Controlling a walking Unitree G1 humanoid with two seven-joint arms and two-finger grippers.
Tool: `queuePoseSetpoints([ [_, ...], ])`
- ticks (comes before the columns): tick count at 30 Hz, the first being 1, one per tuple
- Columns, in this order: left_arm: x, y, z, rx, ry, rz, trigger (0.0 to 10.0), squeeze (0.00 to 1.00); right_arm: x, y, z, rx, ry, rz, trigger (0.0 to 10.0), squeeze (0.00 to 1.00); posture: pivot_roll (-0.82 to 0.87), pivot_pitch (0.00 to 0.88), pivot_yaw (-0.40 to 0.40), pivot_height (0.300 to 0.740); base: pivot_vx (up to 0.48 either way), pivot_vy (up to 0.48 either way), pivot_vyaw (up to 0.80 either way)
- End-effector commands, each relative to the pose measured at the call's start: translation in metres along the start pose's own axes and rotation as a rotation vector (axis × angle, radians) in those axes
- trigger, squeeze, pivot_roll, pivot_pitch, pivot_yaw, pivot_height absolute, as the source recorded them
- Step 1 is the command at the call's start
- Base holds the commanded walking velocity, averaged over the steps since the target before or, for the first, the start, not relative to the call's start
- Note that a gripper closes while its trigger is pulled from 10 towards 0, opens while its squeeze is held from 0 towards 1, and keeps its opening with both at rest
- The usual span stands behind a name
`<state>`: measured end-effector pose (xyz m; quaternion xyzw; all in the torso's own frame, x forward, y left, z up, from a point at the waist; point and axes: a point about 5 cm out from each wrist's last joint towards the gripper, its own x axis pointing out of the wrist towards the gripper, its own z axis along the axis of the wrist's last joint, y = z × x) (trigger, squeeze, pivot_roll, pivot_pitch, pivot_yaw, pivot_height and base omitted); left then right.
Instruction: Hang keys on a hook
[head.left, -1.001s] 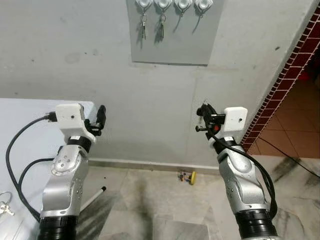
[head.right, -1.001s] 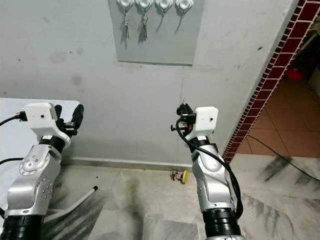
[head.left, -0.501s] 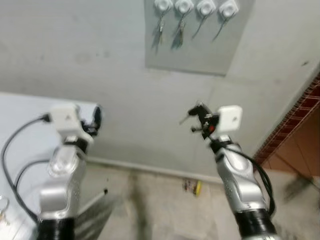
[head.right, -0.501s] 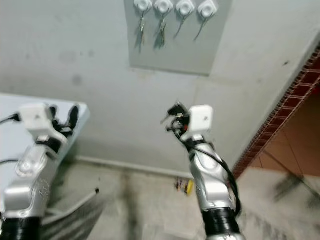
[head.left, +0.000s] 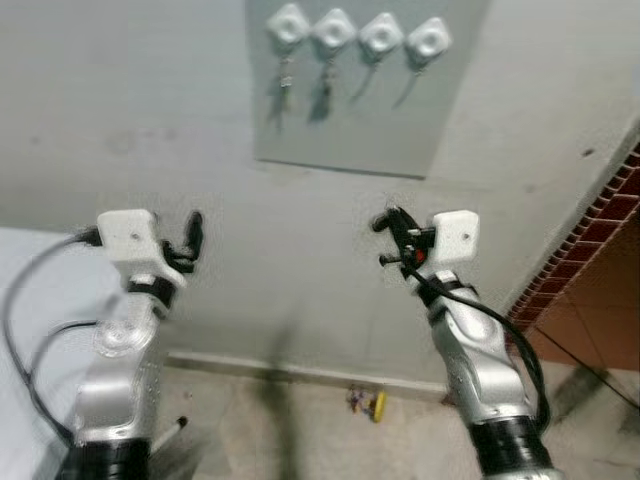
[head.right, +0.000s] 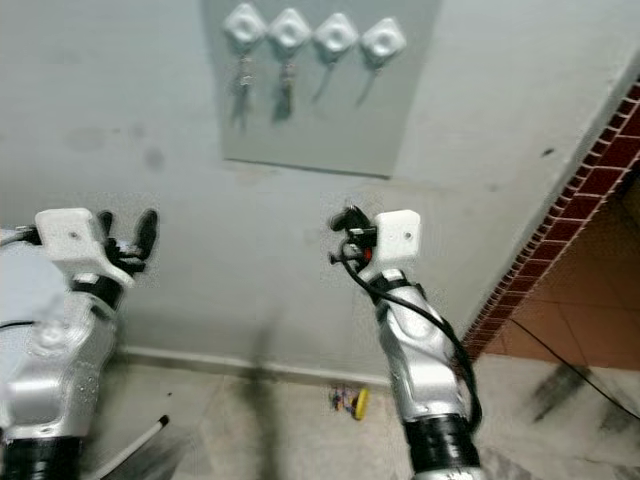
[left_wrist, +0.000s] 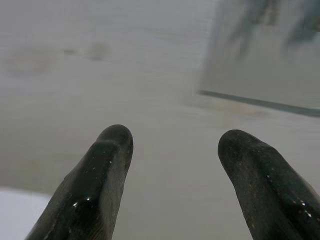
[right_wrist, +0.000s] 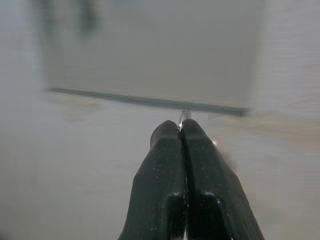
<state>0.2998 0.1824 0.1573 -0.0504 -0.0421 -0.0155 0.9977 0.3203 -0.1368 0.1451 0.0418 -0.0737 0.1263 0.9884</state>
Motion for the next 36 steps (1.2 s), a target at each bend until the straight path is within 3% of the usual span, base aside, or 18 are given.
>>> queuePoseSetpoints([
  [1,-0.001,0.008,0.006,0.021,-0.013,0.017,10.0,0.0,0.005,0.011,0.005,0.013,-0.018,0.032,10.0,0.0,-0.08,0.064,-0.039,0.74,0.48,0.0,0.0],
  [6,-0.001,0.008,0.006,0.026,-0.017,0.019,10.0,0.0,0.005,0.013,0.004,0.015,-0.015,0.043,10.0,0.0,-0.08,0.065,-0.039,0.74,0.432,0.0,0.0],
  [11,-0.002,0.007,0.011,0.04,-0.061,0.029,10.0,0.0,0.005,0.013,0.004,0.019,-0.015,0.047,10.0,0.0,-0.08,0.065,-0.039,0.74,0.0,0.0,0.0],
  [16,0.001,-0.004,0.017,0.107,-0.09,-0.002,10.0,0.0,0.006,0.016,0.003,0.021,-0.012,0.065,10.0,0.0,-0.07,0.068,-0.039,0.74,0.0,0.0,0.0],
  [20,0.002,-0.01,0.02,0.116,-0.104,-0.026,10.0,0.0,0.006,0.017,0.004,0.02,-0.013,0.071,10.0,0.0,-0.07,0.07,-0.041,0.74,0.0,0.0,0.0],
  [25,0.0,-0.029,0.029,0.204,-0.146,-0.139,10.0,0.0,0.008,0.02,0.007,0.03,-0.024,0.11,10.0,0.0,-0.07,0.075,-0.039,0.74,0.0,0.0,0.0],
  [27,-0.001,-0.033,0.031,0.217,-0.157,-0.16,10.0,0.0,0.009,0.021,0.009,0.038,-0.03,0.125,10.0,0.0,-0.07,0.075,-0.039,0.74,0.0,0.0,0.0],
  [31,-0.005,-0.049,0.041,0.23,-0.191,-0.313,10.0,0.0,0.012,0.029,0.026,0.081,-0.102,0.216,10.0,0.0,-0.07,0.085,-0.037,0.74,0.0,0.0,0.0],
  [36,-0.008,-0.056,0.047,0.231,-0.218,-0.375,10.0,0.0,0.014,0.035,0.037,0.109,-0.149,0.282,10.0,0.0,-0.07,0.091,-0.036,0.74,0.0,0.0,0.0],
])
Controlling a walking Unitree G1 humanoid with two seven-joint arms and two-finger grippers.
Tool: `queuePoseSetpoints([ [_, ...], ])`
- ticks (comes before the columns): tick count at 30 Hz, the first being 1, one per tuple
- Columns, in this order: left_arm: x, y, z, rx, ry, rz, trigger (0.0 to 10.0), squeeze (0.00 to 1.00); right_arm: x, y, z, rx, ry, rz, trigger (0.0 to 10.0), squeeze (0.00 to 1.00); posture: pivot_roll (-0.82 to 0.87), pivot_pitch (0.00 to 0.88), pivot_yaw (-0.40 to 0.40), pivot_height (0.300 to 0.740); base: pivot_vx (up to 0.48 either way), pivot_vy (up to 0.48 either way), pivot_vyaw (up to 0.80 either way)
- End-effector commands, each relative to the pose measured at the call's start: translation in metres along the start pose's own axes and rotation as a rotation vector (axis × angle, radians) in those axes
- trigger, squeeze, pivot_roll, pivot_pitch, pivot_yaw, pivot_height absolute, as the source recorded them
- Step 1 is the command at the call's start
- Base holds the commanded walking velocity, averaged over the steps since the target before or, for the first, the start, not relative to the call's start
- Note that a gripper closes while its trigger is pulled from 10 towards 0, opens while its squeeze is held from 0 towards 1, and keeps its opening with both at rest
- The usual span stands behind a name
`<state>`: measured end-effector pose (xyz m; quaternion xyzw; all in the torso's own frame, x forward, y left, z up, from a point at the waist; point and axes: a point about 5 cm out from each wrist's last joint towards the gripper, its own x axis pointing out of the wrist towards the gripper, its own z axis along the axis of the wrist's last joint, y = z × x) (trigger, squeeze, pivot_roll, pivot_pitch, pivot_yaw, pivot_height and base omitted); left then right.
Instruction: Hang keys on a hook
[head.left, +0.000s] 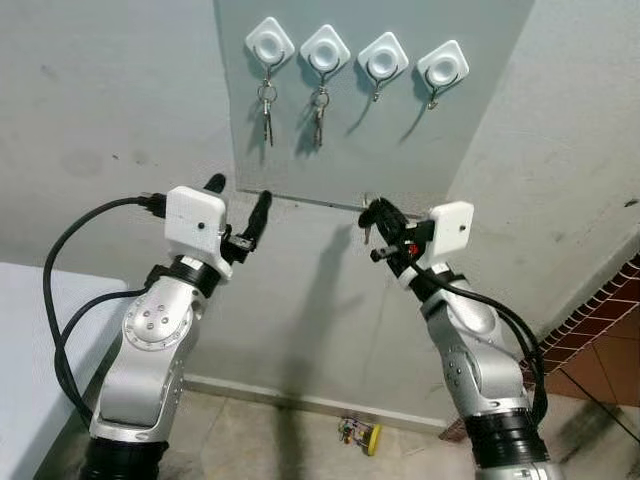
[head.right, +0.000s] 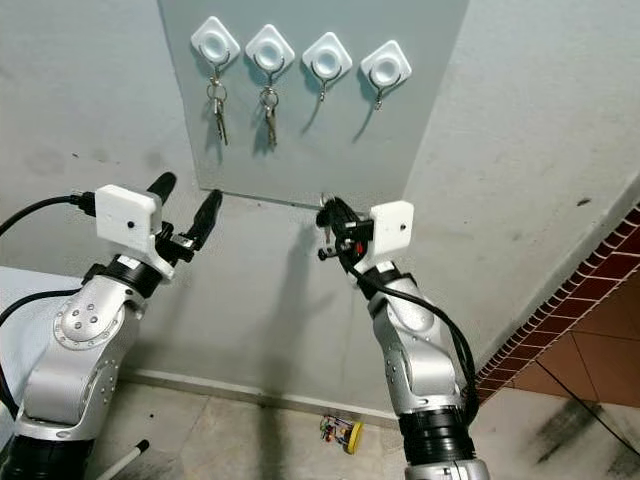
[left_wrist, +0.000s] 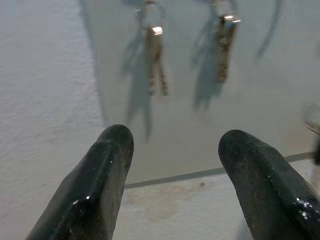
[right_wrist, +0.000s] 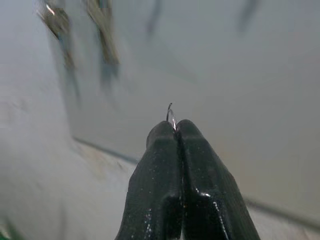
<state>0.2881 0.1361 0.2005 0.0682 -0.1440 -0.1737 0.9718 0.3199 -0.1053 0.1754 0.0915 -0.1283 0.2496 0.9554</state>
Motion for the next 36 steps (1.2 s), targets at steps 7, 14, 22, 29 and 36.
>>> queuePoseSetpoints([
  [7,0.004,-0.012,0.019,-0.006,-0.073,-0.095,10.0,0.0,0.015,0.013,0.028,0.047,-0.117,0.105,10.0,0.0,-0.06,0.093,-0.034,0.74,0.0,0.0,0.0],
  [14,0.008,-0.012,0.021,-0.024,-0.085,-0.112,10.0,0.0,0.022,0.021,0.043,0.108,-0.196,0.147,10.0,0.0,-0.06,0.093,-0.03,0.74,0.0,0.0,0.0],
  [22,0.009,-0.013,0.024,-0.029,-0.097,-0.131,10.0,0.0,0.025,0.018,0.059,0.135,-0.28,0.121,10.0,0.0,-0.07,0.095,-0.025,0.74,0.0,0.0,0.0],
  [29,0.009,-0.013,0.025,-0.031,-0.1,-0.136,10.0,0.0,0.026,0.017,0.065,0.135,-0.31,0.118,10.0,0.0,-0.06,0.096,-0.025,0.74,0.0,0.0,0.0],
  [36,0.009,-0.014,0.025,-0.039,-0.1,-0.137,10.0,0.0,0.027,0.019,0.069,0.134,-0.324,0.13,10.0,0.0,-0.06,0.097,-0.028,0.74,0.0,0.0,0.0],
])
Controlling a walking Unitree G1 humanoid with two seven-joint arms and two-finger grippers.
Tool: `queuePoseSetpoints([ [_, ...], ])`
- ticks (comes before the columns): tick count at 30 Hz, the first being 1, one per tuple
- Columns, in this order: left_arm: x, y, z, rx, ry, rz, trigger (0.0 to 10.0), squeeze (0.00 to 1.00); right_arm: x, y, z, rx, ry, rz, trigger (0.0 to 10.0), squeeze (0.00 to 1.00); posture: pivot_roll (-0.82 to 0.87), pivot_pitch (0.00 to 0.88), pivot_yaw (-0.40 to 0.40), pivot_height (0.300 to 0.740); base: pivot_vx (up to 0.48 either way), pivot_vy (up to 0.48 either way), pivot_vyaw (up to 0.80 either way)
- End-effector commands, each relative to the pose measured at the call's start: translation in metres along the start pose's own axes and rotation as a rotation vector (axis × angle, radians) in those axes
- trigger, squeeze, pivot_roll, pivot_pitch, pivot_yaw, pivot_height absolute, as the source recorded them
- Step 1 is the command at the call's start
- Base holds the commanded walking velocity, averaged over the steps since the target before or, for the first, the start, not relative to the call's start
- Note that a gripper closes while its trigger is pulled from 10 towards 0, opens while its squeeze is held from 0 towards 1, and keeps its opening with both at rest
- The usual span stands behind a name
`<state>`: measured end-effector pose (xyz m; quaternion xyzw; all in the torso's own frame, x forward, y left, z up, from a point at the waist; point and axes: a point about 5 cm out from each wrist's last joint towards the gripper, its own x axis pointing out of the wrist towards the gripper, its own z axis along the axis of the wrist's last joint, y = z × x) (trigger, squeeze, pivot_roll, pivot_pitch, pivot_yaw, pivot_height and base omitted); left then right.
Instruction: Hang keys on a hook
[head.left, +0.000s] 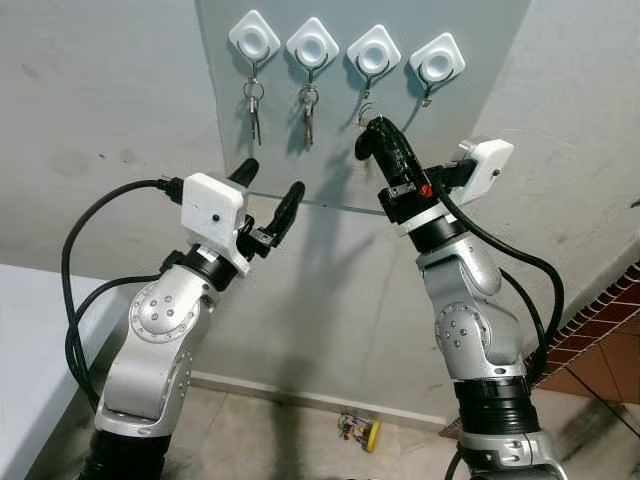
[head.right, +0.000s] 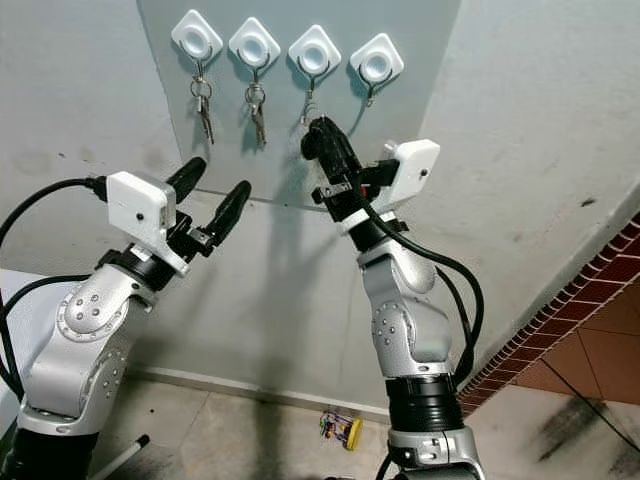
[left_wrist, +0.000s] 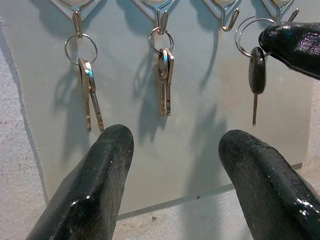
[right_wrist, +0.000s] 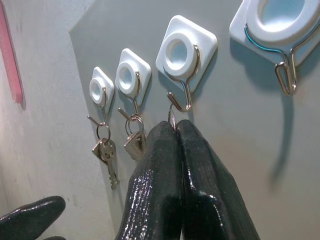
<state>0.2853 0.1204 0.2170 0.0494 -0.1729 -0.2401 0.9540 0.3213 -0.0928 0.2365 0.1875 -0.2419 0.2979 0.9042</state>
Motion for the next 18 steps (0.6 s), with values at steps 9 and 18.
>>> queuePoseSetpoints([
  [9,0.0018,-0.0013,0.0067,0.007,-0.022,-0.008,10.0,0.0,0.009,0.0068,0.0142,-0.01,-0.055,0.041,10.0,0.0,-0.06,0.1,-0.032,0.74,0.0,0.0,0.0],
  [18,0.0009,-0.0016,0.0063,0.008,-0.02,-0.007,10.0,0.0,0.0142,0.0101,0.0182,-0.005,-0.073,0.057,10.0,0.0,-0.06,0.098,-0.035,0.74,0.0,0.0,0.0],
])
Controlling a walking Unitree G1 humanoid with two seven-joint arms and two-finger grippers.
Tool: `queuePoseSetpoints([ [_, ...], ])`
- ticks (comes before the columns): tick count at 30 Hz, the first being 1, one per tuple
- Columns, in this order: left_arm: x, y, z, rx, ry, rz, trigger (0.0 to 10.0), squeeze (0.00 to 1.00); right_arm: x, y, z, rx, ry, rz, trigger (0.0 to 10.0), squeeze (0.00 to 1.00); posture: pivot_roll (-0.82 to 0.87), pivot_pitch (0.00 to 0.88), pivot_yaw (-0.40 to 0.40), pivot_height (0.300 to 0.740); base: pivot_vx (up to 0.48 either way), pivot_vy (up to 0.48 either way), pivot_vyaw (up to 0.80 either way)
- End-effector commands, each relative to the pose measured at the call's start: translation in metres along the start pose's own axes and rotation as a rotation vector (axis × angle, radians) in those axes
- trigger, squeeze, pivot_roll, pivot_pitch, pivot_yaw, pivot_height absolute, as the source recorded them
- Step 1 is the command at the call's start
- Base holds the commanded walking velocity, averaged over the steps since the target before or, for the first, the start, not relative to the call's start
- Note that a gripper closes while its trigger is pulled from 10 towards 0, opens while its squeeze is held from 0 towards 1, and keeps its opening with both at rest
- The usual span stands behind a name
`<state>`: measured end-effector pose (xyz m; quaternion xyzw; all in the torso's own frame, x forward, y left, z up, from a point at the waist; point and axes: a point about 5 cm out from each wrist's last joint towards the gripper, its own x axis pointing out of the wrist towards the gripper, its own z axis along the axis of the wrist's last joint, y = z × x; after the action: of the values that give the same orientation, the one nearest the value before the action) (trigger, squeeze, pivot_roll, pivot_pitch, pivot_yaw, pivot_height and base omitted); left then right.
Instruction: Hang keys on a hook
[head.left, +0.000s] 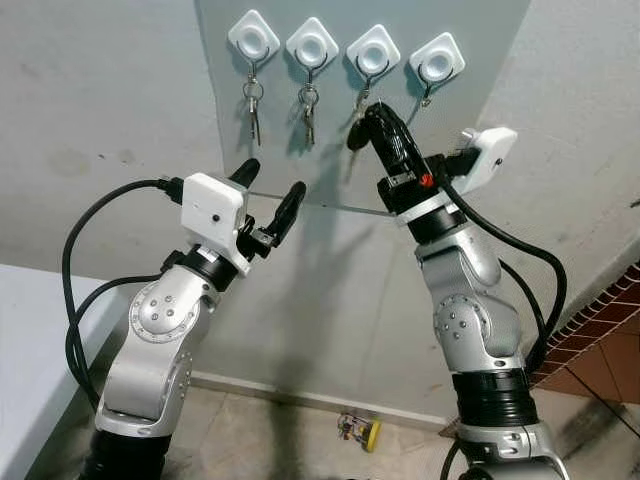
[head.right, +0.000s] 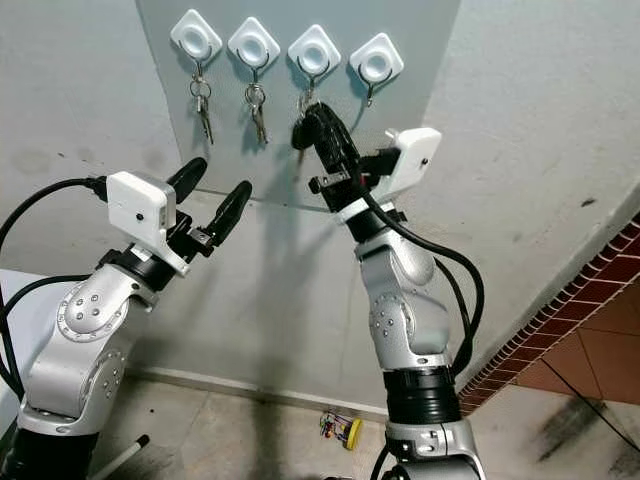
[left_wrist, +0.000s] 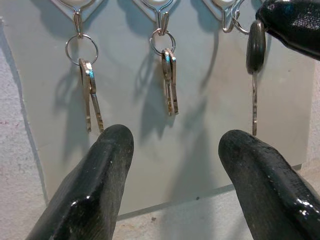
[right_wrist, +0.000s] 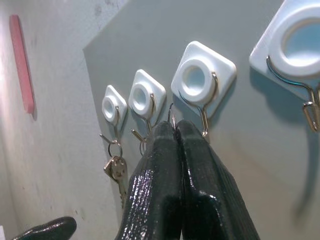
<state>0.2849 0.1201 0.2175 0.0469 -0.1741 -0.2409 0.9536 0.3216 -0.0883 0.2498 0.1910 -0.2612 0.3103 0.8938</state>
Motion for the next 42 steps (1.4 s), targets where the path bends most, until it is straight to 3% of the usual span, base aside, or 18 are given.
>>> queuePoseSetpoints([
  [1,0.001,-0.001,0.006,0.012,-0.016,-0.006,10.0,0.0,0.006,0.005,0.01,-0.009,-0.037,0.024,10.0,0.0,-0.06,0.098,-0.036,0.74,0.0,0.0,0.0],
  [13,0.0,-0.003,0.006,0.012,-0.016,-0.005,10.0,0.0,0.011,0.004,0.009,0.063,-0.042,-0.002,10.0,0.0,-0.05,0.093,-0.046,0.74,0.0,0.0,0.0],
  [23,-0.002,-0.003,0.006,0.012,-0.014,-0.003,10.0,0.0,0.011,0.002,0.001,0.187,0.002,-0.063,10.0,0.0,-0.04,0.095,-0.049,0.74,0.0,0.0,0.0],
  [28,-0.002,-0.003,0.006,0.011,-0.014,-0.002,10.0,0.0,0.011,0.001,0.0,0.198,0.006,-0.069,10.0,0.0,-0.04,0.095,-0.049,0.74,0.0,0.0,0.0],
  [31,-0.003,-0.004,0.006,0.009,-0.012,-0.001,10.0,0.0,0.01,-0.007,0.0,0.318,-0.005,-0.138,10.0,0.0,-0.04,0.101,-0.049,0.74,0.0,0.0,0.0],
  [42,-0.003,-0.002,0.006,0.014,-0.01,0.008,10.0,0.0,0.004,-0.01,-0.009,0.366,0.044,-0.166,10.0,0.0,-0.04,0.11,-0.044,0.74,0.0,0.0,0.0],
])
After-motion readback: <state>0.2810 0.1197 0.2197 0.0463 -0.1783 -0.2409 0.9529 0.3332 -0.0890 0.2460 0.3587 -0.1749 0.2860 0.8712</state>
